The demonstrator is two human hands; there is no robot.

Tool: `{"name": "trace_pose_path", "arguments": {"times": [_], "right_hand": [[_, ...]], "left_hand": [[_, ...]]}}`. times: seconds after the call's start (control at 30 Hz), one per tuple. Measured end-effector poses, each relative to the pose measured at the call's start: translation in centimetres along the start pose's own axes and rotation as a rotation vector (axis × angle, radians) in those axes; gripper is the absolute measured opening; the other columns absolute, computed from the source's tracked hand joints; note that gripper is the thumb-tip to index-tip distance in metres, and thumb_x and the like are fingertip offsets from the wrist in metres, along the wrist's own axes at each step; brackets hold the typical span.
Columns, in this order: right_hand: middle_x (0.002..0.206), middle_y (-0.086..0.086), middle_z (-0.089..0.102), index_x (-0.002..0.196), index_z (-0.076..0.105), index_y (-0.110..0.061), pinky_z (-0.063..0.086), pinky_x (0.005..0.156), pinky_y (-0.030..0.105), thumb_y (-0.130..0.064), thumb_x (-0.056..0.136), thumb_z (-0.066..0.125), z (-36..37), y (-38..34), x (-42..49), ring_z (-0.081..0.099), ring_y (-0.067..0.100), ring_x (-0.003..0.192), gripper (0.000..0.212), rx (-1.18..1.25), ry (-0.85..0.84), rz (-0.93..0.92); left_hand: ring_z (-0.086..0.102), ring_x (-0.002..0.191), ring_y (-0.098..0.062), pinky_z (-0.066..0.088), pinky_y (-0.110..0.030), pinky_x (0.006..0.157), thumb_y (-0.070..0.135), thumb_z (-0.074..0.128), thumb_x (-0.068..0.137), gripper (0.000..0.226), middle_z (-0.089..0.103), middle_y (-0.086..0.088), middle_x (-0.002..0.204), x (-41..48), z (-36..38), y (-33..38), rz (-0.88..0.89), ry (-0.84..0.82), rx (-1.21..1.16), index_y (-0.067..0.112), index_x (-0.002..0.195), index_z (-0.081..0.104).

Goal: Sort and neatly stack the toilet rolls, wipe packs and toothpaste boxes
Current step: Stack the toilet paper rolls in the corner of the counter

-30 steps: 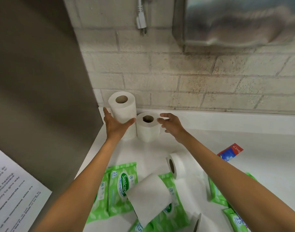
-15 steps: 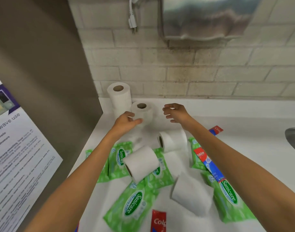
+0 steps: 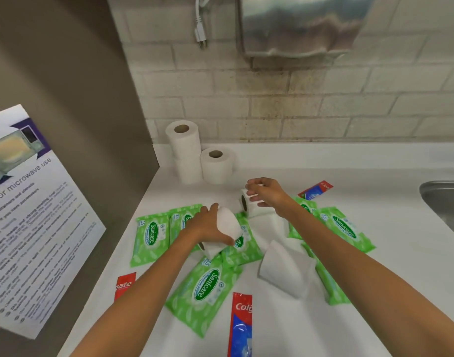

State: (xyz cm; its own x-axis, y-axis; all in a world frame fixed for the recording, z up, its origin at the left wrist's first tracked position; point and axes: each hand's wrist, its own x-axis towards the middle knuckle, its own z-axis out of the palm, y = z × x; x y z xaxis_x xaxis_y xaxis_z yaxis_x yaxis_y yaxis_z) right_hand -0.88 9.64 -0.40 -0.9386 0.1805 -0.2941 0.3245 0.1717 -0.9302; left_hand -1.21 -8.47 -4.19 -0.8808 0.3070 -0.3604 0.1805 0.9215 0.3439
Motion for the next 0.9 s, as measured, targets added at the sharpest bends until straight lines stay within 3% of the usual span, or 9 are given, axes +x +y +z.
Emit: {"name": "trace_pose_path", "arguments": {"times": [0.17, 0.27, 0.4, 0.5, 0.63, 0.77, 0.9], "right_hand": [[0.096, 0.006, 0.062, 0.118, 0.058, -0.008, 0.041, 0.064, 0.023, -0.022, 0.089, 0.058, 0.2, 0.8, -1.1, 0.057, 0.016, 0.075, 0.032, 0.021, 0.001, 0.016], [0.098, 0.007, 0.061, 0.120, 0.056, -0.007, 0.042, 0.066, 0.023, -0.022, 0.090, 0.058, 0.0, 1.1, -1.5, 0.058, 0.017, 0.077, 0.034, 0.032, -0.012, 0.011], [0.100, 0.007, 0.062, 0.123, 0.055, -0.007, 0.044, 0.070, 0.023, -0.023, 0.089, 0.060, -0.1, 1.4, -1.9, 0.059, 0.016, 0.080, 0.038, 0.064, -0.057, -0.001], [0.102, 0.005, 0.060, 0.125, 0.053, -0.011, 0.047, 0.076, 0.026, -0.029, 0.087, 0.062, 0.0, 1.3, -2.2, 0.058, 0.017, 0.086, 0.043, 0.099, -0.141, 0.003], [0.100, 0.001, 0.059, 0.117, 0.054, -0.019, 0.047, 0.096, 0.037, -0.038, 0.085, 0.063, 0.8, 0.9, -2.5, 0.060, 0.018, 0.092, 0.038, 0.135, -0.300, 0.024], [0.102, 0.000, 0.063, 0.121, 0.051, -0.018, 0.052, 0.087, 0.031, -0.034, 0.089, 0.058, 1.5, 0.1, -2.7, 0.062, 0.019, 0.093, 0.037, 0.178, -0.429, -0.005], [0.103, 0.002, 0.064, 0.122, 0.053, -0.014, 0.055, 0.078, 0.025, -0.031, 0.089, 0.059, 1.6, -0.6, -2.2, 0.063, 0.017, 0.089, 0.038, 0.179, -0.446, -0.014]], "left_hand": [[0.044, 0.124, -0.030, 0.044, -0.040, 0.095, 0.043, 0.079, 0.063, 0.105, 0.039, -0.010, 0.137, -0.6, 1.2, -0.2, 0.013, 0.095, 0.035, 0.023, 0.145, 0.016], [0.049, 0.118, -0.028, 0.048, -0.039, 0.089, 0.040, 0.079, 0.062, 0.099, 0.045, -0.008, 0.133, -0.6, 1.4, -0.7, 0.015, 0.142, -0.062, 0.022, 0.142, 0.023], [0.049, 0.103, -0.019, 0.044, -0.030, 0.080, 0.030, 0.082, 0.065, 0.089, 0.050, -0.001, 0.123, -1.2, 0.6, -1.2, 0.025, 0.211, -0.474, 0.018, 0.136, 0.031], [0.054, 0.103, -0.019, 0.047, -0.028, 0.075, 0.029, 0.083, 0.065, 0.084, 0.054, -0.002, 0.121, -1.4, -0.9, -1.0, -0.002, 0.204, -0.855, 0.012, 0.132, 0.036], [0.062, 0.108, -0.024, 0.054, -0.031, 0.072, 0.045, 0.082, 0.040, 0.105, 0.062, -0.010, 0.124, -1.8, -2.9, -0.5, 0.042, 0.073, -1.223, 0.009, 0.132, 0.043], [0.065, 0.098, -0.019, 0.056, -0.028, 0.071, 0.037, 0.074, 0.055, 0.069, 0.069, -0.006, 0.106, -2.2, -3.8, 0.3, 0.142, -0.025, -1.295, 0.014, 0.117, 0.055], [0.065, 0.094, -0.021, 0.055, -0.032, 0.072, 0.033, 0.061, 0.069, 0.039, 0.070, -0.006, 0.098, -2.1, -4.5, 0.4, 0.174, -0.074, -1.388, 0.017, 0.105, 0.060]]}}
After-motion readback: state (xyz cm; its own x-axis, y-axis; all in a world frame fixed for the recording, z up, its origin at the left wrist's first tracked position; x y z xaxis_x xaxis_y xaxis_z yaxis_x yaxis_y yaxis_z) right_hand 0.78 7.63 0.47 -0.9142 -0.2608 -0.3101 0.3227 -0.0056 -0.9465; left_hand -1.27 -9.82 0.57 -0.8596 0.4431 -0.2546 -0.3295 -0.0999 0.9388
